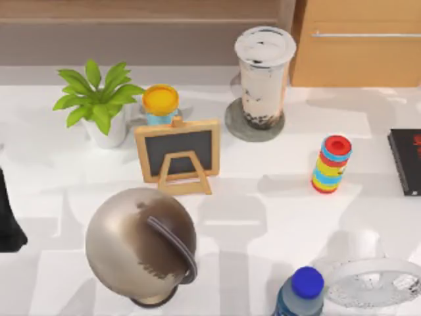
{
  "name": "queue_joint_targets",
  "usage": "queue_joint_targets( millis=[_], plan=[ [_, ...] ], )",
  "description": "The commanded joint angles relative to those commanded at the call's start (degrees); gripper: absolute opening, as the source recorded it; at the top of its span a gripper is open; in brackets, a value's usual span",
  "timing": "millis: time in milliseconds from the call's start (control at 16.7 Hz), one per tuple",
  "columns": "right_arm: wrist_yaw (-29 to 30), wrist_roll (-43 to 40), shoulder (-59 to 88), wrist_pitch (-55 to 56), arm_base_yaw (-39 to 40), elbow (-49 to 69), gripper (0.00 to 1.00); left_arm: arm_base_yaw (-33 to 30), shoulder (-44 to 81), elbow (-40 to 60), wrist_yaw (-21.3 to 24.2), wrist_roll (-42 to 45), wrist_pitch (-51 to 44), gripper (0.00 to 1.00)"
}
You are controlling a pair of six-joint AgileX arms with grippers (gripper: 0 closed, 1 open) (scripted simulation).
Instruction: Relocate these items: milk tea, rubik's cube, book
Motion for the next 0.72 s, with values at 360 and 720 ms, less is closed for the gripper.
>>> queue_joint_targets(
  millis=[360, 720],
  plan=[
    [0.49, -0.02, 1.98, -1.06, 0.45, 3.04, 1.00, 0.00, 0.00, 0.00, 0.00, 0.00, 0.00, 1.00],
    [0.49, -0.02, 1.98, -1.06, 0.45, 3.04, 0.62, 0.00, 0.00, 0.00, 0.00, 0.00, 0.00, 1.00]
  ],
)
